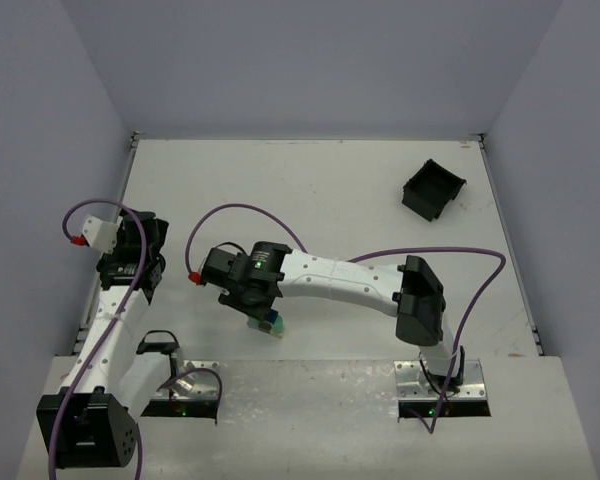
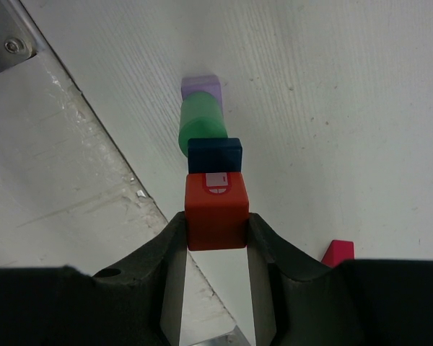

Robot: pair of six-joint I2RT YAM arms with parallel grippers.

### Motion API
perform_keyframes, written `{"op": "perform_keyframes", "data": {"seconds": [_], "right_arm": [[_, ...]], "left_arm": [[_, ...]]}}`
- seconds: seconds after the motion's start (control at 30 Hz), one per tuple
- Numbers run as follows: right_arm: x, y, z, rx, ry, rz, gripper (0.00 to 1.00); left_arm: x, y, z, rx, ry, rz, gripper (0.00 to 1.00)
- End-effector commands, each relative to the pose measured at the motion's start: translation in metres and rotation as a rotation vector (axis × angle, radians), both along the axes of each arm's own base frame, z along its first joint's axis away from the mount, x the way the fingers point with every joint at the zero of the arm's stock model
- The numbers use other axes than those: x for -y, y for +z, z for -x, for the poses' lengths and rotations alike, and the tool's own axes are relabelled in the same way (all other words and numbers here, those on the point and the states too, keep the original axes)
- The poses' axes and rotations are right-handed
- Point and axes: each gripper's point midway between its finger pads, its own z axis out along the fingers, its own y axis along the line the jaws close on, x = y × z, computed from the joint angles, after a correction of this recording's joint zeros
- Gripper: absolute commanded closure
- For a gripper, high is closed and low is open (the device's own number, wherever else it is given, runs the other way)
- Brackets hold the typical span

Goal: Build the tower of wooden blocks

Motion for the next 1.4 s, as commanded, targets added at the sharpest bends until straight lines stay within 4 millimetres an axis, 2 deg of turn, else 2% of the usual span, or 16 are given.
{"op": "perform_keyframes", "data": {"seconds": [0.0,0.87,1.03,1.23,1.27,1.3,1.37], "right_arm": [[-0.003,0.004,-0.004,0.015,-0.017,-0.021,0.65],[0.0,0.002,-0.003,0.009,-0.021,-0.011,0.59],[-0.001,0.004,-0.003,0.009,-0.022,-0.023,0.54],[-0.004,0.012,-0.005,0.03,-0.02,-0.055,0.23],[-0.004,0.015,-0.007,0.037,-0.02,-0.062,0.1],[-0.005,0.017,-0.008,0.044,-0.019,-0.069,0.03],[-0.007,0.023,-0.009,0.056,-0.014,-0.085,0.01]], "left_arm": [[-0.001,0.01,-0.004,0.044,-0.004,-0.011,0.0],[0.0,0.011,-0.005,0.053,-0.013,-0.012,0.0],[0.0,0.009,-0.005,0.052,-0.018,-0.01,0.0],[0.0,0.009,-0.005,0.051,-0.018,-0.011,0.0],[0.0,0.009,-0.005,0.051,-0.018,-0.012,0.0],[0.0,0.009,-0.005,0.05,-0.018,-0.013,0.0],[0.0,0.01,-0.005,0.051,-0.016,-0.013,0.0]]}}
